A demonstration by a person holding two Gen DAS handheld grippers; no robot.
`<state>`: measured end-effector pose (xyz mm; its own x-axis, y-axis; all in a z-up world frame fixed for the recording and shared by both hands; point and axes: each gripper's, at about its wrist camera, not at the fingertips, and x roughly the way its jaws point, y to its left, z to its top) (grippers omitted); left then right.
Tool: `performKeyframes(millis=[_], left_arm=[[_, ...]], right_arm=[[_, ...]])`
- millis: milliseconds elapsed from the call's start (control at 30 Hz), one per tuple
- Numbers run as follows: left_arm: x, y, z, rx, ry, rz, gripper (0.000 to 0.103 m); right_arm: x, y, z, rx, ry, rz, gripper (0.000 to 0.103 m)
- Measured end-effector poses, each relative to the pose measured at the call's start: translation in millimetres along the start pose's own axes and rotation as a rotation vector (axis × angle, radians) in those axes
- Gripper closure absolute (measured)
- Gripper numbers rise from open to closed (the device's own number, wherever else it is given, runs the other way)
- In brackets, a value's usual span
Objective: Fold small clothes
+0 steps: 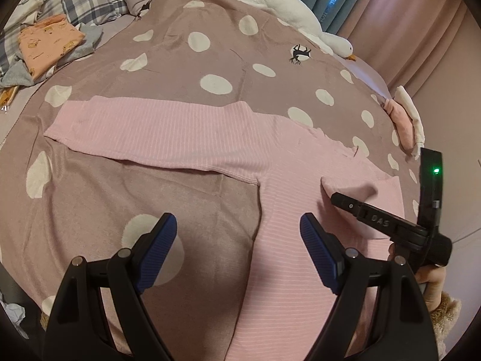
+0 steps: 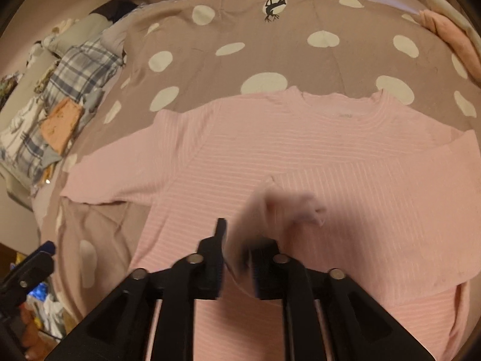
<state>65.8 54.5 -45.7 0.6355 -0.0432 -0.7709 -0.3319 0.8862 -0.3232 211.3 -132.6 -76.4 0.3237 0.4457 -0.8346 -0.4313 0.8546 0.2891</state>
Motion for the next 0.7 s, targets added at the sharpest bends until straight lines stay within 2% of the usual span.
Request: performKeyframes(millis=[33, 67, 133, 267, 400, 600, 700], left_arm=[[0.2, -1.8, 0.6, 0.002, 0.001, -0.005, 0.019], [0.3, -4.3, 1.5, 0.006, 0.001, -0.014, 0.019], [0.2, -10.1, 3.5, 0.015, 0.000, -0.036, 0.019], [3.8, -27.4, 8.7, 0.056, 0.008, -0.070, 0.019], [14.1, -52.6, 13.1, 0.116, 0.023, -0.102, 0.019], [45.5, -105.6, 6.9, 0.256, 0.081, -0.124, 0.019], [69.5, -130.5, -3.2, 0.315, 0.149, -0.155, 0.028]], right_arm=[[-8.3, -2.4, -0.3, 0.006, -0.016, 0.028, 0.063], [-15.8, -3.9, -0.4, 0.010, -0.035, 0.048, 0.053], [-38.5, -6.7, -1.3, 0.010, -0.082, 0.081, 0.052], [-78.3, -15.6, -5.7, 0.023, -0.180, 0.075, 0.052], [-102.5, -39.5, -16.8, 0.088, -0.232, 0.017, 0.052], [-113.2, -77.3, -36.9, 0.208, -0.263, -0.092, 0.052], [-116.6, -97.6, -49.5, 0.281, -0.259, -0.109, 0.052]])
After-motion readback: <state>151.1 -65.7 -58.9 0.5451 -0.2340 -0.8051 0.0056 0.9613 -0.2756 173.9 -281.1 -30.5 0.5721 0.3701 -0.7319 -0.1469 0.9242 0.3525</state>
